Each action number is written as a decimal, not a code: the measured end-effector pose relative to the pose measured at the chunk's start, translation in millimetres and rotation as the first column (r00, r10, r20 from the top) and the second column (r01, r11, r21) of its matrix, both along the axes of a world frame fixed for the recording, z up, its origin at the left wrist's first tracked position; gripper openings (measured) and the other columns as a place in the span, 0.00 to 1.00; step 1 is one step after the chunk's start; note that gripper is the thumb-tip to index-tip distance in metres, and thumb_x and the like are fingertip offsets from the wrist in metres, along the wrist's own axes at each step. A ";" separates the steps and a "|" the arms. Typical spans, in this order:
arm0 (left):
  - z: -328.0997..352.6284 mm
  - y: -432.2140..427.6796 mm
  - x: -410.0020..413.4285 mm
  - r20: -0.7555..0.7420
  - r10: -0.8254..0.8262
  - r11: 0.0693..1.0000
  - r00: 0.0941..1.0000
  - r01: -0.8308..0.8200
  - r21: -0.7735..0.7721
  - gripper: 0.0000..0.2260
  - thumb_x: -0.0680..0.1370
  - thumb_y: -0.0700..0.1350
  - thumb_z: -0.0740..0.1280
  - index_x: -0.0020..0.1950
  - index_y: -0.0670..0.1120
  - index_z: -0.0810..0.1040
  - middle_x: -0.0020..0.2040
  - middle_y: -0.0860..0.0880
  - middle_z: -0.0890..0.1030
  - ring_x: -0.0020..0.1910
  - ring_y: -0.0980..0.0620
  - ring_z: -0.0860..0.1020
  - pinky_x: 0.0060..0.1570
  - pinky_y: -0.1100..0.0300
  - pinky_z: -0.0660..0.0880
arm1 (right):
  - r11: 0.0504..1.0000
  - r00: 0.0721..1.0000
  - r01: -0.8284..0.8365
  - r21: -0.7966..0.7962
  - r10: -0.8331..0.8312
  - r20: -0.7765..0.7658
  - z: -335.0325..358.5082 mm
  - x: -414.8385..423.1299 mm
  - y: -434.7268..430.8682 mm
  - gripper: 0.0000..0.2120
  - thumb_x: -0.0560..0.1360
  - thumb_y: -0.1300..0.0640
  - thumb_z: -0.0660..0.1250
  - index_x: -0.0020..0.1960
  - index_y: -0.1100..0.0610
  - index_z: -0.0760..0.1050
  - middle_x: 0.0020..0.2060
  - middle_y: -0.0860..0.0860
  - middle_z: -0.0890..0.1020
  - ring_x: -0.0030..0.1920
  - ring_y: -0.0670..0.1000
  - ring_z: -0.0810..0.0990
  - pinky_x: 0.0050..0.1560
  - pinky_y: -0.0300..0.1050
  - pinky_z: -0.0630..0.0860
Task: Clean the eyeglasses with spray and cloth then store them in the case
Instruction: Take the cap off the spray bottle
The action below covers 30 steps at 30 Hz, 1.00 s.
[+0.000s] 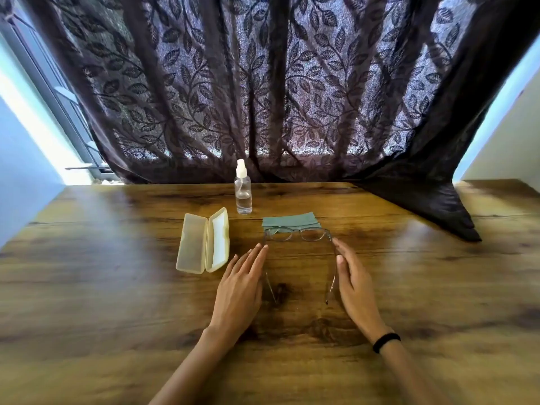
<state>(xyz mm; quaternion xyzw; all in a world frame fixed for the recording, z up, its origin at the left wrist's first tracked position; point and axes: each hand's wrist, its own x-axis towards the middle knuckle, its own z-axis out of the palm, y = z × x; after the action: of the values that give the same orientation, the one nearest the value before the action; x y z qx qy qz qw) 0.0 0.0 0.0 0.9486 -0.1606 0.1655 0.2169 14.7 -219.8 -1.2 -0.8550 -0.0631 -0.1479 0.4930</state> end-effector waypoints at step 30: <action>3.3 0.6 17.0 -0.079 -0.019 0.974 0.997 0.000 -0.226 0.21 0.80 0.44 0.58 0.73 0.48 0.60 0.69 0.46 0.69 0.65 0.49 0.72 0.60 0.55 0.72 | 0.990 0.999 0.016 -0.143 -0.008 0.051 6.8 22.4 -18.4 0.14 0.72 0.66 0.67 0.57 0.56 0.77 0.52 0.45 0.78 0.52 0.39 0.75 0.51 0.18 0.65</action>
<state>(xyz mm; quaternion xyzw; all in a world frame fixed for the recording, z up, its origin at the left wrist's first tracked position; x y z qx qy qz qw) 17.0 0.6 3.3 0.9229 -0.1365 0.1431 0.3302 37.1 -238.3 5.6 -0.8846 -0.0808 -0.1674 0.4277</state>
